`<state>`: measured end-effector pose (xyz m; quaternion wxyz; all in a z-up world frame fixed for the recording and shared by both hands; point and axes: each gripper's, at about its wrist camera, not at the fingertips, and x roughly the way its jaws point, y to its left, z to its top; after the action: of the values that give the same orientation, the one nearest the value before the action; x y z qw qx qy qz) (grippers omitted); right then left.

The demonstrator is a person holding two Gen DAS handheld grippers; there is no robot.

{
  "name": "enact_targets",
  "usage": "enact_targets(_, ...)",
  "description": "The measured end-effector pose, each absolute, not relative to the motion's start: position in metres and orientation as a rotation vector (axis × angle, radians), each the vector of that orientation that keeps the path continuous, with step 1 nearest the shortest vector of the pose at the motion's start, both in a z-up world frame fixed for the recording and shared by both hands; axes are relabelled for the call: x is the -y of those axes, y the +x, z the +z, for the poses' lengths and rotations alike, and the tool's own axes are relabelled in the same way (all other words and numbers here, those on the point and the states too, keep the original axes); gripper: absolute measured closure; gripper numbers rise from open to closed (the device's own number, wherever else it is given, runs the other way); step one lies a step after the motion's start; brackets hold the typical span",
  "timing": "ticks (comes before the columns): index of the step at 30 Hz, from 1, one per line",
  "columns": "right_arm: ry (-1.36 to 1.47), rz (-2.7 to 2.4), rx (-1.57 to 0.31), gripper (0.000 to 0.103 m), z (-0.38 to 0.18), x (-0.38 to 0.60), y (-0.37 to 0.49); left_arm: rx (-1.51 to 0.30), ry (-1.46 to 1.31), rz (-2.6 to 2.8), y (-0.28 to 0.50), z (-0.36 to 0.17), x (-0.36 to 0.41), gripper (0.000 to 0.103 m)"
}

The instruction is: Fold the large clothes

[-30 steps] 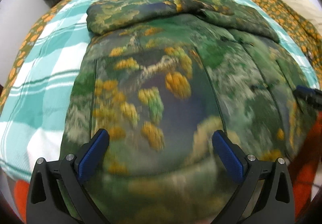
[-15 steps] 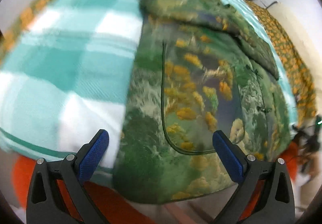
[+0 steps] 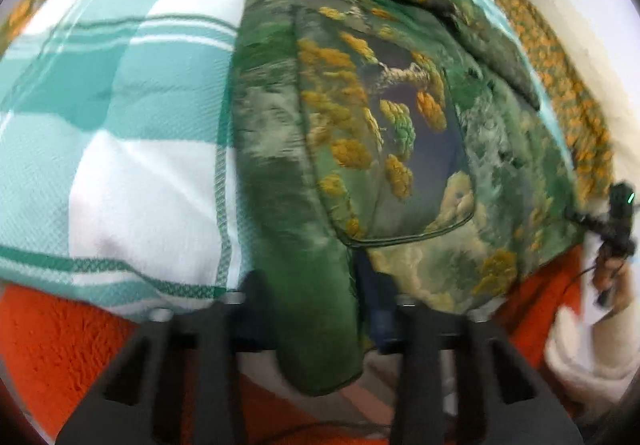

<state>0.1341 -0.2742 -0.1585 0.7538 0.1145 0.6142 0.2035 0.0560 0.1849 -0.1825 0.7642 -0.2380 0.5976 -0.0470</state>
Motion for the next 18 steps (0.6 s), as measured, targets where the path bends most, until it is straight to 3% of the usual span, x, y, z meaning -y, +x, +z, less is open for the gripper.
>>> enact_targets(3, 0.238, 0.461, -1.306, 0.088, -0.142, 0.263, 0.132, -1.268, -0.617, -0.12, 0.051, -0.173, -0.199, 0.09)
enact_targets(8, 0.238, 0.501, -1.252, 0.089, -0.111, 0.257, 0.12, -1.191, -0.614, -0.146, 0.03, -0.135, -0.204, 0.091)
enact_targets(18, 0.388, 0.624, -1.29, 0.089, -0.087, 0.283, 0.07, -1.244, -0.549, -0.182, -0.034, -0.1, -0.2, 0.092)
